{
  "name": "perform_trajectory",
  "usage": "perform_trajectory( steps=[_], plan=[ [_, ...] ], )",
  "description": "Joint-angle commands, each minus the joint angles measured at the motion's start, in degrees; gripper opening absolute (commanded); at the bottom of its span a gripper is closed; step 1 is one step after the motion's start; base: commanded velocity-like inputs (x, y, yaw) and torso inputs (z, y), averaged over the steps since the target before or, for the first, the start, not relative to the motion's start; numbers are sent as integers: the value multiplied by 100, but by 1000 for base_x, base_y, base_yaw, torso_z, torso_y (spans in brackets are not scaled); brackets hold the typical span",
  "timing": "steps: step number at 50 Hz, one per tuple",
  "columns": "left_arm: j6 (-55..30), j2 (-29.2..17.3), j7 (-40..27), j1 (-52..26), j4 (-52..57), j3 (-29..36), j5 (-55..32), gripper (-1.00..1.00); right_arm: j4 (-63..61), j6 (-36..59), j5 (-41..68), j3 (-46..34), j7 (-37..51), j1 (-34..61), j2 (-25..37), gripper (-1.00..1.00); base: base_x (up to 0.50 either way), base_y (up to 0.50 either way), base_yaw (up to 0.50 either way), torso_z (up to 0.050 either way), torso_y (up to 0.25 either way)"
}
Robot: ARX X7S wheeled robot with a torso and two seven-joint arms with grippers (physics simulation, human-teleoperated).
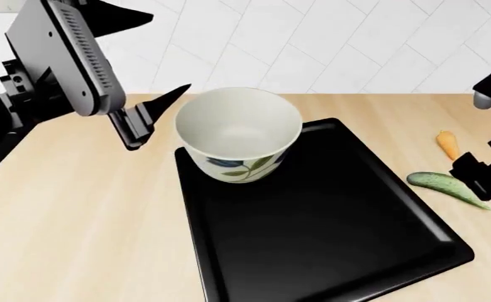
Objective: Place the two vegetables and bowl onto the tray for setting up a vegetable dip station.
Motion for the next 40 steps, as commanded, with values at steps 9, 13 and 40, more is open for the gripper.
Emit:
perform_trajectory(
  steps=[9, 13, 40],
  plan=[
    [60, -101, -128, 141, 82, -36, -30, 100, 795, -619, 143, 343, 492, -683, -379, 100, 0, 0, 0, 0, 0],
    [62, -124, -165, 171, 116, -41, -41, 100, 837, -645, 168, 379, 558, -761, -374, 100, 0, 0, 0, 0, 0],
    [99, -198, -299, 314, 219, -80, -83, 100, 620, -486, 357, 494, 932, -1181, -130, 100, 0, 0, 0, 0, 0]
  ],
)
